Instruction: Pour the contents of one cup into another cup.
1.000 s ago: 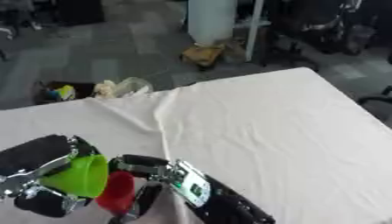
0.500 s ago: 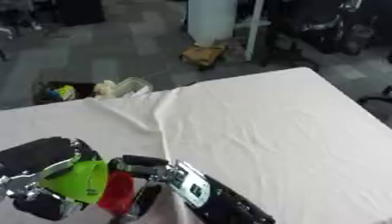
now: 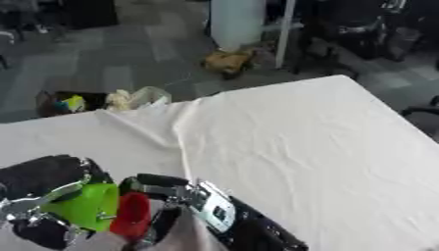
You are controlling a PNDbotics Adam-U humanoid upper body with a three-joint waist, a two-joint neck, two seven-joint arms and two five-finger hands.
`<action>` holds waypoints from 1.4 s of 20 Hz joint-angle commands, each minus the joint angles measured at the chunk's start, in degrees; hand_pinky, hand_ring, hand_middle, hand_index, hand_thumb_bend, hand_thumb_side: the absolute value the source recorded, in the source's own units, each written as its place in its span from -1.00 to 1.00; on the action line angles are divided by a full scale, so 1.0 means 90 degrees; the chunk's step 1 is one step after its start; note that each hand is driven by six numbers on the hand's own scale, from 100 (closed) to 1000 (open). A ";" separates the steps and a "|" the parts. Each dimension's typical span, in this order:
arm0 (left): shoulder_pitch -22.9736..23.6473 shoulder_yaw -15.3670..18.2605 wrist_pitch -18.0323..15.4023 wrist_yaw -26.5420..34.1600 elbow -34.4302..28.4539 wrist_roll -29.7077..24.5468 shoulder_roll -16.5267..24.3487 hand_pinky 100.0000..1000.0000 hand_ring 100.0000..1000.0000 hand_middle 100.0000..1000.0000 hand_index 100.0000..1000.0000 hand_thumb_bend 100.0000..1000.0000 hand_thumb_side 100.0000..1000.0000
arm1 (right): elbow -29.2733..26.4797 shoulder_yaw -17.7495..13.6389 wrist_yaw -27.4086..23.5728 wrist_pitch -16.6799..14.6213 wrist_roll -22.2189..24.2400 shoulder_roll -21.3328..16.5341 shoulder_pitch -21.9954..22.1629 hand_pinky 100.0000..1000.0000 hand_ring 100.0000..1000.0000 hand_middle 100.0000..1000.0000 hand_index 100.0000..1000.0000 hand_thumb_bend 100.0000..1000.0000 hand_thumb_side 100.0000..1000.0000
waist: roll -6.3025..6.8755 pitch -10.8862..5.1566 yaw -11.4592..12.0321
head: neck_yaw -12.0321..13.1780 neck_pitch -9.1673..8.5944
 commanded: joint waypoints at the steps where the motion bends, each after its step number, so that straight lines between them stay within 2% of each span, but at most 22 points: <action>1: -0.0157 0.0085 -0.0026 -0.0064 -0.0128 -0.0033 0.0127 -1.00 -0.63 -0.19 0.43 -0.90 -0.98 | -0.0129 0.0003 -0.0039 0.0016 -0.0016 -0.0077 -0.0139 0.14 -0.35 -0.71 -0.25 -0.45 -0.93 | 0.0008 -0.0104 0.0002 | -0.0020 0.0010; 15: -0.0248 0.0074 -0.0335 -0.0491 -0.0188 -0.0365 0.0180 -1.00 -0.66 -0.25 0.43 -0.80 -1.00 | -0.0143 0.0031 -0.0051 0.0035 -0.0023 -0.0059 -0.0140 0.14 -0.36 -0.71 -0.25 -0.45 -0.93 | 0.0025 -0.0110 -0.0030 | -0.0023 0.0007; 28: -0.0289 0.0053 -0.0623 -0.0992 -0.0208 -0.0405 0.0144 -1.00 -0.70 -0.29 0.42 -0.68 -1.00 | -0.0149 0.0056 -0.0044 0.0041 -0.0020 -0.0031 -0.0136 0.14 -0.35 -0.71 -0.25 -0.45 -0.93 | 0.0030 -0.0108 -0.0034 | -0.0033 0.0011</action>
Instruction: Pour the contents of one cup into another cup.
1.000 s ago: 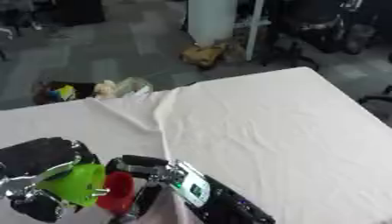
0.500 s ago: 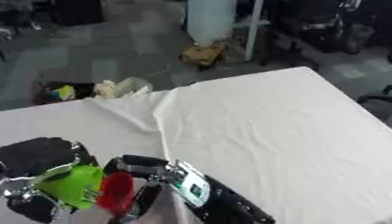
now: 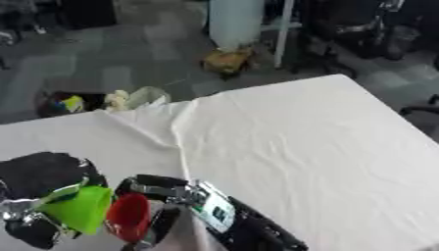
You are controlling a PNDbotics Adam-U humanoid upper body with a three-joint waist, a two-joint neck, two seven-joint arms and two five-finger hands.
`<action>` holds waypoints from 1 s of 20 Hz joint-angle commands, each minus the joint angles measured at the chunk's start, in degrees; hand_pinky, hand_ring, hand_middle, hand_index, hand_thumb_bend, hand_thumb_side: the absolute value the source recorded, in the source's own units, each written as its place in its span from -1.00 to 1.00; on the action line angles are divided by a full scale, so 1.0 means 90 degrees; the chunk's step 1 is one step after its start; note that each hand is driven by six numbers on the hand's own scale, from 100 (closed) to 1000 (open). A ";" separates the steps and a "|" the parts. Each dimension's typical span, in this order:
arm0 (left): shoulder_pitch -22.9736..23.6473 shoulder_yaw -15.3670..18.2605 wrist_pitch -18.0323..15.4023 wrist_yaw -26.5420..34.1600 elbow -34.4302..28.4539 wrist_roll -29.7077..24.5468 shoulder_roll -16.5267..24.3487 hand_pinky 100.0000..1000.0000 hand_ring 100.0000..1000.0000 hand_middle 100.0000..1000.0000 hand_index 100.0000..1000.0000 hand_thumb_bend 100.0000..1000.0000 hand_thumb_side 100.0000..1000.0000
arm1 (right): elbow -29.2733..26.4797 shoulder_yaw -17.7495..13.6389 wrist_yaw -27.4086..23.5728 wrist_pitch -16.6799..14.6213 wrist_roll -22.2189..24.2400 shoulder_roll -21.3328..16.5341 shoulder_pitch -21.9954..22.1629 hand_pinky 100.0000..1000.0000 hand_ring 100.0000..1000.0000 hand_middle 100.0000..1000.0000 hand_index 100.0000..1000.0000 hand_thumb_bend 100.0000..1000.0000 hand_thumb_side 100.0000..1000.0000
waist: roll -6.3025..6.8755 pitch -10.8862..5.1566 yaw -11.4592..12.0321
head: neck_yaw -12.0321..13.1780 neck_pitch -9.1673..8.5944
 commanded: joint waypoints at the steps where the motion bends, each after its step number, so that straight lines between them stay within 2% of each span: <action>1: -0.0154 0.0050 -0.0069 -0.0117 -0.0098 0.0025 0.0087 -1.00 -0.70 -0.29 0.42 -0.67 -1.00 | -0.0147 0.0011 -0.0042 0.0008 -0.0007 -0.0031 -0.0136 0.14 -0.35 -0.71 -0.25 -0.45 -0.93 | 0.0011 -0.0107 -0.0004 | -0.0024 0.0011; 10: -0.0179 0.0006 -0.0331 -0.0589 -0.0207 0.0112 0.0076 -1.00 -0.73 -0.33 0.42 -0.54 -1.00 | -0.0142 0.0012 -0.0022 0.0020 -0.0024 -0.0012 -0.0140 0.13 -0.35 -0.71 -0.25 -0.45 -0.93 | 0.0014 -0.0101 -0.0012 | -0.0031 0.0026; 15: -0.0115 0.0123 -0.0247 -0.0510 -0.0213 0.0361 0.0042 -1.00 -0.68 -0.34 0.41 -0.68 -1.00 | -0.0097 -0.0042 0.0047 0.0036 -0.0101 -0.0022 -0.0119 0.13 -0.35 -0.71 -0.25 -0.46 -0.93 | 0.0003 -0.0103 0.0012 | -0.0044 0.0016; 20: 0.0016 0.0394 0.0138 -0.0049 -0.0296 0.0760 0.0007 -1.00 -0.68 -0.36 0.38 -0.89 -1.00 | 0.0080 -0.0275 0.0282 0.0093 -0.0439 -0.0114 -0.0077 0.13 -0.35 -0.71 -0.25 -0.44 -0.93 | -0.0015 -0.0101 0.0039 | -0.0048 0.0010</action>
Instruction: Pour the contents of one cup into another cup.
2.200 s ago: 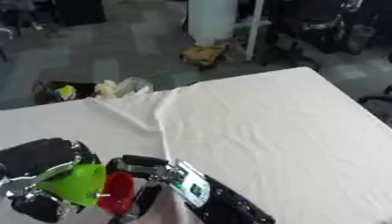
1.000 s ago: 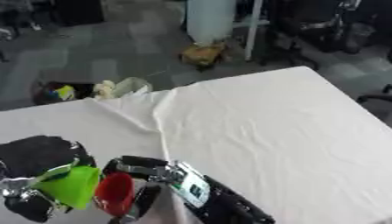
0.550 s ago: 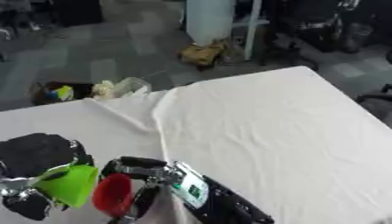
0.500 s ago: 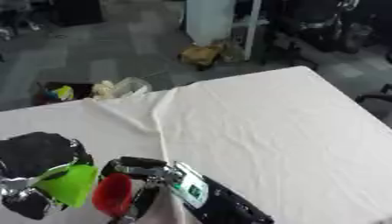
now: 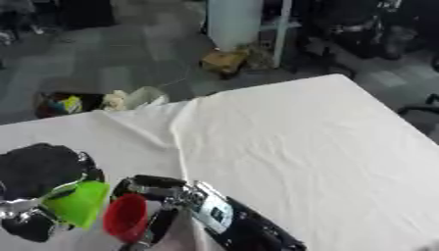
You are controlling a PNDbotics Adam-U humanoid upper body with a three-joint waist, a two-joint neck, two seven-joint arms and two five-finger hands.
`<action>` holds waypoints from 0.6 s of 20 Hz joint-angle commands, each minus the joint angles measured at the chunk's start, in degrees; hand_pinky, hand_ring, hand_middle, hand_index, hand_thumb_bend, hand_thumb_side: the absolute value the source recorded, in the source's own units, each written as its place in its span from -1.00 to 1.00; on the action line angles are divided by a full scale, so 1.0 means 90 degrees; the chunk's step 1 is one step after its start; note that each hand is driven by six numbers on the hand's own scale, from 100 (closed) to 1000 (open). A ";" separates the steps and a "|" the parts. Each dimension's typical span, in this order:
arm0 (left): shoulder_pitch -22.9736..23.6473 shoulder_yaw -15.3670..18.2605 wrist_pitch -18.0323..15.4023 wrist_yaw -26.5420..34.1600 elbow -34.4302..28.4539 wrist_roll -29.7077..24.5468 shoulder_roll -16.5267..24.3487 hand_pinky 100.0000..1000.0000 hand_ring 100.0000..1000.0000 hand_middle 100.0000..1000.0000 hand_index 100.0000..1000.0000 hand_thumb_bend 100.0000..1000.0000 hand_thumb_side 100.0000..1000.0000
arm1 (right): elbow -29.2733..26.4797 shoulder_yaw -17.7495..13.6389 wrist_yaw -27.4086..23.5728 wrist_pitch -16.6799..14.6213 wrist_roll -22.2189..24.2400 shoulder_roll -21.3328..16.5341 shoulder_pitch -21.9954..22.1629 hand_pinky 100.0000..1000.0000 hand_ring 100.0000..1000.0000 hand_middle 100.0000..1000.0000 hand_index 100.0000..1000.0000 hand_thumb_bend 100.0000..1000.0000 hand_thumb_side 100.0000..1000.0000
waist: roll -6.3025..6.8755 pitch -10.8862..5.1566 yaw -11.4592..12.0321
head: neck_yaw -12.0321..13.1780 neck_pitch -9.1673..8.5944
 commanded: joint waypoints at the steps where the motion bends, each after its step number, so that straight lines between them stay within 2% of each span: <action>1: -0.0020 0.0265 0.0240 0.0313 -0.0158 0.0263 0.0047 -1.00 -0.68 -0.36 0.38 -0.93 -1.00 | 0.0026 -0.0203 0.0169 0.0031 -0.0265 -0.0147 -0.0087 0.14 -0.34 -0.71 -0.25 -0.42 -0.92 | 0.0000 -0.0100 0.0013 | -0.0011 0.0009; 4: 0.0076 0.0421 0.0484 0.0623 -0.0250 0.0440 0.0063 -1.00 -0.67 -0.37 0.38 -1.00 -0.99 | 0.0122 -0.0395 0.0311 0.0093 -0.0558 -0.0305 -0.0057 0.14 -0.32 -0.71 -0.24 -0.39 -0.91 | -0.0013 -0.0100 0.0018 | -0.0004 0.0013; 9: 0.0187 0.0629 0.0820 0.1163 -0.0456 0.0539 0.0132 -1.00 -0.66 -0.37 0.38 -1.00 -0.97 | 0.0292 -0.0676 0.0508 0.0204 -0.1080 -0.0601 0.0023 0.15 -0.29 -0.70 -0.24 -0.36 -0.91 | -0.0034 -0.0112 -0.0002 | 0.0020 0.0029; 11: 0.0225 0.0697 0.0940 0.1328 -0.0506 0.0542 0.0156 -1.00 -0.66 -0.38 0.38 -1.00 -0.96 | 0.0355 -0.0763 0.0577 0.0240 -0.1255 -0.0705 0.0055 0.16 -0.24 -0.68 -0.22 -0.24 -0.88 | -0.0039 -0.0117 -0.0015 | 0.0027 0.0033; 12: 0.0253 0.0735 0.0999 0.1395 -0.0531 0.0552 0.0161 -1.00 -0.66 -0.38 0.37 -1.00 -0.96 | 0.0385 -0.0803 0.0625 0.0240 -0.1334 -0.0754 0.0079 0.22 -0.14 -0.56 -0.11 0.08 -0.68 | -0.0041 -0.0120 -0.0021 | 0.0033 0.0037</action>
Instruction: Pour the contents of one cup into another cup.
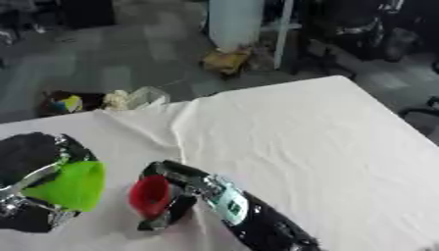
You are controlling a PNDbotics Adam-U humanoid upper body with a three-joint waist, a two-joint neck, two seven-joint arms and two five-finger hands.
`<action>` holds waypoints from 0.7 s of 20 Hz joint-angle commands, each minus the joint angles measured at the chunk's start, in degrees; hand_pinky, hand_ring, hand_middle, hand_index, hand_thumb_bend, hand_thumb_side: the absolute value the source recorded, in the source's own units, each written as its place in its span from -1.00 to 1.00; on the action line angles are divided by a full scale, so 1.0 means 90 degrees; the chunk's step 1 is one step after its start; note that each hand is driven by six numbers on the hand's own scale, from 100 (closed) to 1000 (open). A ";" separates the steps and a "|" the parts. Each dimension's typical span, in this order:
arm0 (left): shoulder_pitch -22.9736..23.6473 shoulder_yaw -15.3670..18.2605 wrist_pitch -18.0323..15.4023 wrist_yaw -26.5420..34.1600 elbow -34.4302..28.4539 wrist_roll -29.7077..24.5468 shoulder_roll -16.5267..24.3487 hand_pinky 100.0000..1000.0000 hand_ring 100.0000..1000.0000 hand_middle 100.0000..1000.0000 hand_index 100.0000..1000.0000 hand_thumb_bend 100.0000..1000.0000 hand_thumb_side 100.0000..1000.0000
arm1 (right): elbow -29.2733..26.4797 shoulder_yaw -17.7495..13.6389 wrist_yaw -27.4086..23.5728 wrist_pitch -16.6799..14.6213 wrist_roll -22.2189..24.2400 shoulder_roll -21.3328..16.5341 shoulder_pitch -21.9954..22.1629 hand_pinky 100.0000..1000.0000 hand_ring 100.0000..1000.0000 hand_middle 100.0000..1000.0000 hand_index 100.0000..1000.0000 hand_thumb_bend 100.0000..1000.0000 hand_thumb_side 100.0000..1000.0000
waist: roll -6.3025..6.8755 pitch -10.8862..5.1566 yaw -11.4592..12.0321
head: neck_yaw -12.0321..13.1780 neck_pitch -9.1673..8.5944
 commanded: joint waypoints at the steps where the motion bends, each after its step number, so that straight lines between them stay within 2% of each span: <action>1: -0.0021 0.0215 0.0194 0.0257 -0.0186 0.0038 0.0174 -1.00 -0.66 -0.38 0.37 -1.00 -0.96 | 0.0022 -0.0169 0.0177 -0.0004 -0.0280 -0.0248 -0.0038 0.29 -0.06 -0.44 0.00 0.20 -0.48 | -0.0003 -0.0120 -0.0005 | 0.0030 0.0037; 2: 0.0004 0.0246 0.0236 0.0306 -0.0213 0.0053 0.0174 -1.00 -0.66 -0.38 0.37 -1.00 -0.95 | 0.0025 -0.0192 0.0238 -0.0046 -0.0340 -0.0282 -0.0016 0.45 0.12 -0.20 0.29 0.42 -0.22 | -0.0004 -0.0120 -0.0008 | 0.0032 0.0043; 3: 0.0030 0.0278 0.0275 0.0354 -0.0240 0.0071 0.0172 -1.00 -0.65 -0.38 0.37 -1.00 -0.94 | 0.0030 -0.0211 0.0313 -0.0098 -0.0388 -0.0314 0.0007 0.57 0.28 -0.05 0.42 0.61 -0.10 | -0.0004 -0.0120 -0.0011 | 0.0036 0.0047; 4: 0.0055 0.0308 0.0308 0.0397 -0.0266 0.0090 0.0169 -1.00 -0.65 -0.38 0.37 -1.00 -0.94 | 0.0046 -0.0228 0.0390 -0.0138 -0.0420 -0.0340 0.0031 0.64 0.38 0.06 0.48 0.74 -0.11 | -0.0005 -0.0120 -0.0015 | 0.0038 0.0050; 8: 0.0169 0.0407 0.0414 0.0524 -0.0360 0.0161 0.0175 -1.00 -0.65 -0.39 0.37 -1.00 -0.93 | 0.0092 -0.0278 0.0649 -0.0260 -0.0495 -0.0417 0.0122 0.71 0.46 0.17 0.56 0.90 -0.10 | 0.0000 -0.0132 -0.0028 | 0.0039 0.0069; 14: 0.0344 0.0587 0.0550 0.0714 -0.0472 0.0342 0.0163 -1.00 -0.64 -0.39 0.36 -1.00 -0.90 | 0.0032 -0.0340 0.0705 -0.0331 -0.0605 -0.0551 0.0255 0.72 0.47 0.18 0.57 0.92 -0.07 | -0.0003 -0.0145 -0.0035 | 0.0038 0.0094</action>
